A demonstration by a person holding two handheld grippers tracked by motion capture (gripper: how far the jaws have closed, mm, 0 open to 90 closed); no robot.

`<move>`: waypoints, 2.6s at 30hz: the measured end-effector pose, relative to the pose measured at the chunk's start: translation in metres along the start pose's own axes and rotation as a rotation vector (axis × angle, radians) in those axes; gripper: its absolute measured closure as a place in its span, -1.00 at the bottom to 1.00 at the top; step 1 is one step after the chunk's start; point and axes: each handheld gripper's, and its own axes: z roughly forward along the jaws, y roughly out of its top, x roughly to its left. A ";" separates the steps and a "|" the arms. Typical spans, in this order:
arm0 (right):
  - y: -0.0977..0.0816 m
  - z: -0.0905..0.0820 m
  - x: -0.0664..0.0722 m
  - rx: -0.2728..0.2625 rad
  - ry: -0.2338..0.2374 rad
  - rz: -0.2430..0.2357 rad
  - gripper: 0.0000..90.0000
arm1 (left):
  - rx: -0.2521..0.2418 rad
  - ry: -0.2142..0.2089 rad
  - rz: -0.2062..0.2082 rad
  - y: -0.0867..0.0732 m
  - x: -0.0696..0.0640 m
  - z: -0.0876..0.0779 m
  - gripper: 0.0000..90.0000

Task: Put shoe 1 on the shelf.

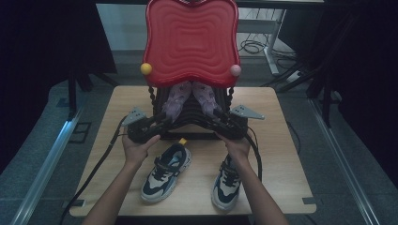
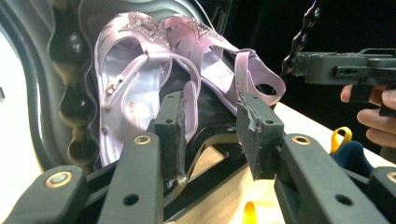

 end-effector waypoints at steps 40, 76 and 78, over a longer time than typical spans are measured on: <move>-0.035 -0.077 -0.013 -0.050 0.065 0.030 0.23 | 0.083 -0.071 -0.015 -0.045 -0.019 -0.060 0.28; -0.084 -0.129 -0.014 0.051 0.118 0.018 -0.07 | 0.179 -0.078 -0.033 -0.086 -0.037 -0.103 0.26; -0.084 -0.129 -0.014 0.056 0.111 0.016 -0.09 | 0.185 -0.082 -0.030 -0.085 -0.038 -0.103 0.27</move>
